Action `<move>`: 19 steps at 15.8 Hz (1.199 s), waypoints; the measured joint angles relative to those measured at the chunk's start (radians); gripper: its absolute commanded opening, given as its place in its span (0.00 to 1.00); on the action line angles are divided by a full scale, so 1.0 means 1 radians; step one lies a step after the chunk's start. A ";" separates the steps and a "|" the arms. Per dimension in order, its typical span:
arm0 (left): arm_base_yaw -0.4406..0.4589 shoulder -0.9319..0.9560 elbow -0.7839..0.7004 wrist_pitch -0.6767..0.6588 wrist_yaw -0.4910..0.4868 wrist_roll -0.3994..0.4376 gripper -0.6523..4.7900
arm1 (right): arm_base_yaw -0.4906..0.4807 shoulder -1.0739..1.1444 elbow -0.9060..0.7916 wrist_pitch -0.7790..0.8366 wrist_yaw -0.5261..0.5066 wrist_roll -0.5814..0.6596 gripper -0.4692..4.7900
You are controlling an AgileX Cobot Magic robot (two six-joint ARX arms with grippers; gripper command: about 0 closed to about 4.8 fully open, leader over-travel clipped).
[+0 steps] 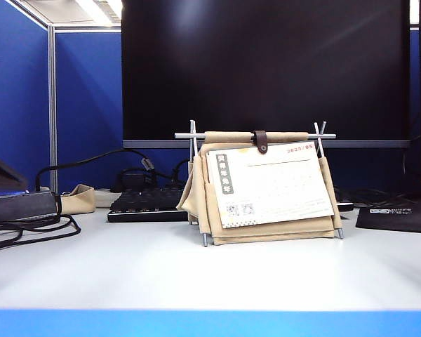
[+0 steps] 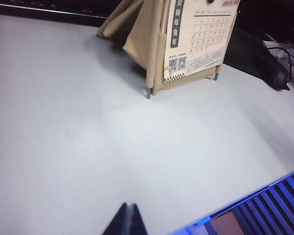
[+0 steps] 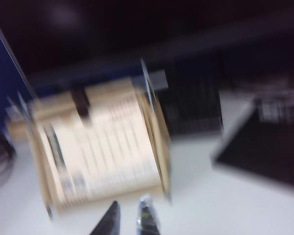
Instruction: Turn one page of the calendar.
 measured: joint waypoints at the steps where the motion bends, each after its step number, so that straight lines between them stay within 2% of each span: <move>1: 0.000 0.000 0.000 0.000 0.000 0.000 0.12 | 0.000 0.013 0.026 0.022 0.000 0.001 0.21; 3: 0.000 0.000 0.000 0.001 0.000 0.000 0.19 | -0.001 0.073 0.109 0.054 0.003 0.000 0.22; 4: 0.000 0.000 0.000 0.001 0.000 0.000 0.19 | -0.002 0.124 0.146 0.064 0.003 0.000 0.27; 5: 0.000 0.000 0.000 0.001 0.002 0.011 0.19 | -0.002 0.211 0.185 0.067 -0.004 0.000 0.38; 6: 0.000 0.000 0.000 0.001 0.010 0.021 0.19 | -0.002 0.311 0.225 0.062 -0.014 -0.002 0.53; 7: 0.000 0.000 0.000 0.002 0.025 0.023 0.19 | -0.003 0.496 0.298 0.056 -0.045 -0.002 0.67; 8: 0.000 0.000 0.002 0.001 0.043 0.026 0.19 | -0.029 0.737 0.399 0.064 -0.156 -0.004 0.70; 9: 0.000 0.000 0.007 0.003 0.048 0.026 0.19 | -0.049 0.842 0.440 0.076 -0.238 -0.006 0.70; 10: 0.000 0.000 0.014 0.004 0.056 0.026 0.19 | -0.086 1.013 0.520 0.080 -0.388 -0.002 0.70; 12: 0.000 0.000 0.026 0.011 0.071 0.042 0.28 | -0.147 1.302 0.671 0.121 -0.608 0.037 0.70; 14: 0.000 0.000 0.026 0.018 0.073 0.048 0.28 | -0.200 1.482 0.772 0.132 -0.768 0.081 0.71; 15: 0.000 0.000 0.026 0.016 0.080 0.048 0.28 | -0.227 1.537 0.792 0.132 -0.831 0.104 0.71; 19: -0.001 0.000 0.026 0.015 0.080 0.049 0.28 | -0.322 1.568 0.792 0.105 -0.901 0.121 0.71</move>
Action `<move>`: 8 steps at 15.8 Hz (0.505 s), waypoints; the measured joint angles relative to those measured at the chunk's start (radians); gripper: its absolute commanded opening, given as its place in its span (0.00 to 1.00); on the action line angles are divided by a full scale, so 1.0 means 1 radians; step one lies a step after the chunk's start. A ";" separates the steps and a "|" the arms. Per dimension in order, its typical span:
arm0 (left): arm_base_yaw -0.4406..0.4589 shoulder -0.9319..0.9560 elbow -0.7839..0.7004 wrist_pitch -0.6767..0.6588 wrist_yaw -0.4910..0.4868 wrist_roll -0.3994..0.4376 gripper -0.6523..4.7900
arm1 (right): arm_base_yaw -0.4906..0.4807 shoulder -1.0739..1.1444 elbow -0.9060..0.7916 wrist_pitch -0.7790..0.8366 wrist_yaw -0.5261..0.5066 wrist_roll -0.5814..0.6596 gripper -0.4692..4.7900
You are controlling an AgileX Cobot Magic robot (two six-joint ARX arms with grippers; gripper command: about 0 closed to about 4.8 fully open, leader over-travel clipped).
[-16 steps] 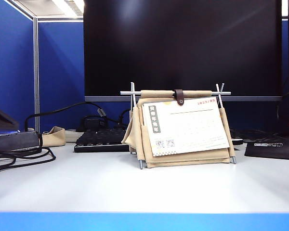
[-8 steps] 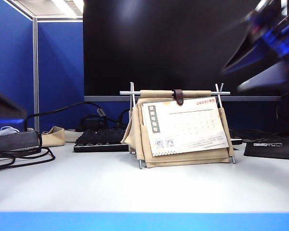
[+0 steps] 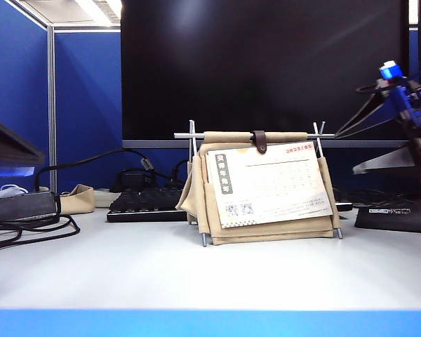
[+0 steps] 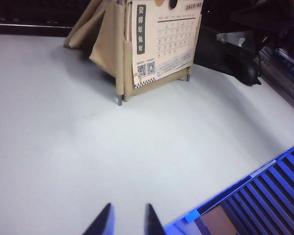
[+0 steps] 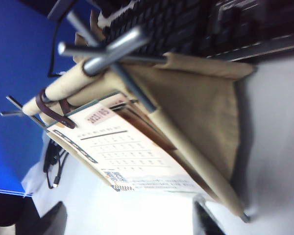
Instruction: Turn one page of the calendar.
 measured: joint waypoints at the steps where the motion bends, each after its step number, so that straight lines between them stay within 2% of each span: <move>1: 0.000 0.000 0.000 0.000 0.000 0.007 0.28 | -0.004 0.000 0.000 -0.002 -0.016 0.000 0.71; 5: 0.000 0.000 0.000 0.001 -0.003 0.061 0.28 | 0.034 0.061 0.000 -0.016 -0.027 -0.001 0.71; 8: 0.000 0.000 0.000 0.002 -0.006 0.068 0.28 | 0.045 0.138 0.000 -0.023 -0.015 -0.011 0.71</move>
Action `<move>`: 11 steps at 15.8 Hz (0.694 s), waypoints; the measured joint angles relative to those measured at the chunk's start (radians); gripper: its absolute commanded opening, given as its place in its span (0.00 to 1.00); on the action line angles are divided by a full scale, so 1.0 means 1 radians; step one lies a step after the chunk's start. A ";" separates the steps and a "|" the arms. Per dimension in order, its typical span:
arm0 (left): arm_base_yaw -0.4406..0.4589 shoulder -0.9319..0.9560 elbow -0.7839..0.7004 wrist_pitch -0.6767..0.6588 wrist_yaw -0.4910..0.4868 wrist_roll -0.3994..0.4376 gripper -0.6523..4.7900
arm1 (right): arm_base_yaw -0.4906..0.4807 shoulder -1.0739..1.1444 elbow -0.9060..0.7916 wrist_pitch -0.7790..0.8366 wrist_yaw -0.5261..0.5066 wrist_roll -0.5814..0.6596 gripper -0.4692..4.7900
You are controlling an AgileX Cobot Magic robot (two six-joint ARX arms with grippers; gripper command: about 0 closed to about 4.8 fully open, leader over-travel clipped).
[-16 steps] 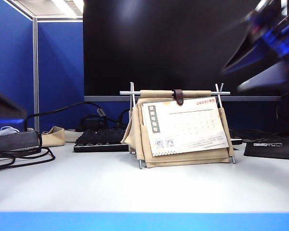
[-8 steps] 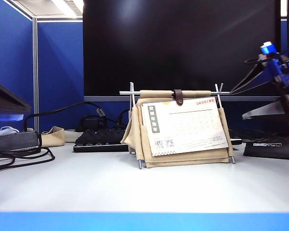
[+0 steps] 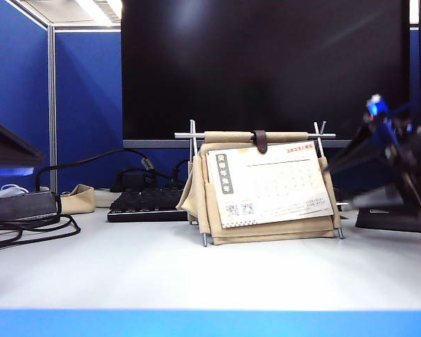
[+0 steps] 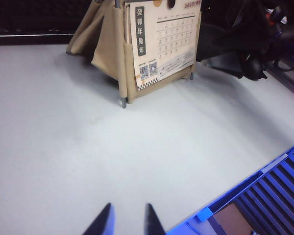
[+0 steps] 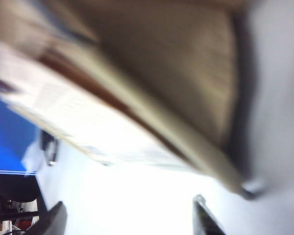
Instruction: Turn one page of the calendar.
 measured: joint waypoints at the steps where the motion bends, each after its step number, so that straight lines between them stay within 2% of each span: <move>1: 0.000 0.000 0.000 0.000 0.000 0.000 0.28 | 0.001 0.013 0.000 0.000 0.005 -0.002 0.71; 5: 0.000 0.000 0.000 0.000 0.000 0.000 0.28 | 0.001 0.030 0.000 0.012 0.043 -0.027 0.71; 11: 0.000 0.000 0.000 0.000 0.000 0.000 0.28 | 0.008 0.071 0.001 0.050 0.048 -0.021 0.71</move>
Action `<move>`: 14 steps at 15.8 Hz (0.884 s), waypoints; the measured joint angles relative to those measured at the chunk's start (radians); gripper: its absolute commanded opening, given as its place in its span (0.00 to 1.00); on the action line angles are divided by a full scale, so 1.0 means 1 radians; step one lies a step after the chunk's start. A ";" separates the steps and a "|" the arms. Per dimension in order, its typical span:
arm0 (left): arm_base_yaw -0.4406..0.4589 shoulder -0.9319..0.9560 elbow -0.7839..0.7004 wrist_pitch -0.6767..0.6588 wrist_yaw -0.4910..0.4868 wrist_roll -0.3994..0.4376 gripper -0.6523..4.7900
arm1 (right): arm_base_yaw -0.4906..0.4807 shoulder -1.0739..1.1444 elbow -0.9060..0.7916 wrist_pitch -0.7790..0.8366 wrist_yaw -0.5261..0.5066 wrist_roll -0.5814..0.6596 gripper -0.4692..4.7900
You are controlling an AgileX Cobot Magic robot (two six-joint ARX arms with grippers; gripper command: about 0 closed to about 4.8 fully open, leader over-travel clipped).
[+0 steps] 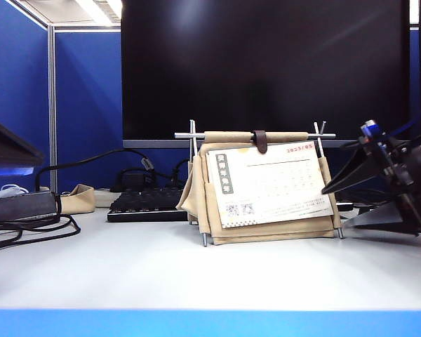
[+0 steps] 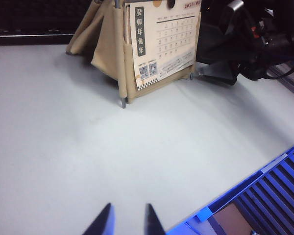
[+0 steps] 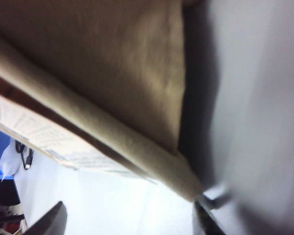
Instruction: Turn one page of the calendar.
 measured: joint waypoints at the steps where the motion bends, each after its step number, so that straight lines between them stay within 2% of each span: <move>1: 0.000 0.000 0.000 0.000 0.000 0.000 0.28 | 0.010 0.007 0.000 0.000 -0.002 0.005 0.71; 5: 0.000 0.000 0.000 0.000 0.000 0.000 0.28 | 0.046 0.018 0.000 0.121 -0.025 0.098 0.71; 8: 0.000 0.000 0.000 0.000 -0.001 0.000 0.28 | 0.046 0.053 0.000 0.261 -0.027 0.227 0.71; 14: 0.000 0.001 0.000 0.000 -0.003 0.000 0.28 | 0.045 0.071 0.005 0.299 -0.040 0.250 0.71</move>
